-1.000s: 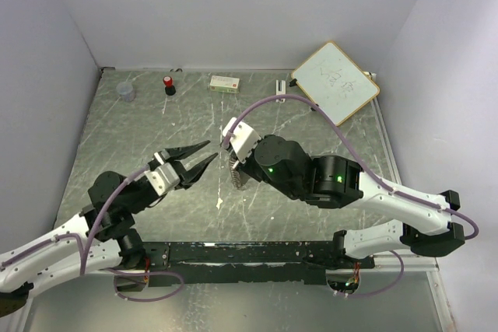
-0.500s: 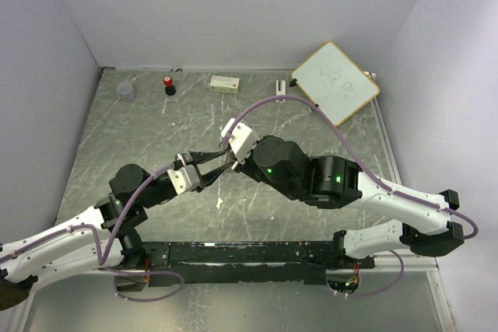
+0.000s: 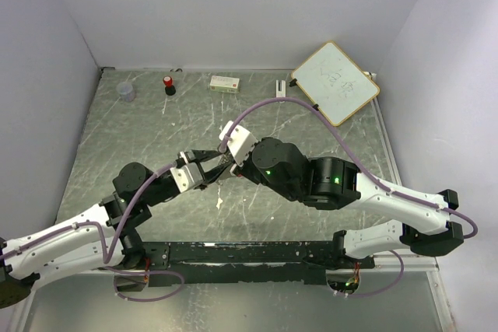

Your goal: Remove the keys from the keyring

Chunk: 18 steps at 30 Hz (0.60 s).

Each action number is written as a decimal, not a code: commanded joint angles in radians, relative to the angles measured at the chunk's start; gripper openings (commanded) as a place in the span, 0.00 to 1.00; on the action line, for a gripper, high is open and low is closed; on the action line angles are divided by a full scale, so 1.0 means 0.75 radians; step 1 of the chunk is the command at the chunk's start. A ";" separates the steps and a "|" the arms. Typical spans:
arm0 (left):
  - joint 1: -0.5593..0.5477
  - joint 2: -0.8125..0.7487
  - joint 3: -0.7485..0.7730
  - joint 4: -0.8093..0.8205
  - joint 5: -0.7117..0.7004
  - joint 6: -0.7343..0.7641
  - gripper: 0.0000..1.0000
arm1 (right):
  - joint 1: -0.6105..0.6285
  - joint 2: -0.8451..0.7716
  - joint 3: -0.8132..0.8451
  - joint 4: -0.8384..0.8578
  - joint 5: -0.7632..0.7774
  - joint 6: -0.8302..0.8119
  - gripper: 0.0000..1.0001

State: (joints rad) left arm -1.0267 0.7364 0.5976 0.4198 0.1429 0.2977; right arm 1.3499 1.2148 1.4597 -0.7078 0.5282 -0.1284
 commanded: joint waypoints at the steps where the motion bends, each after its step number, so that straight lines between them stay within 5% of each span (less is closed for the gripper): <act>1: -0.001 0.018 0.013 0.060 -0.004 0.000 0.40 | 0.013 0.003 -0.003 0.044 -0.009 -0.009 0.00; 18: -0.001 0.031 0.007 -0.008 -0.051 0.026 0.34 | 0.026 0.014 0.023 0.060 -0.008 -0.025 0.00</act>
State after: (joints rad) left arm -1.0264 0.7578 0.5976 0.4194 0.1329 0.3023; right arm 1.3552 1.2236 1.4597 -0.7044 0.5339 -0.1371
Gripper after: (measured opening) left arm 0.341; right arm 0.017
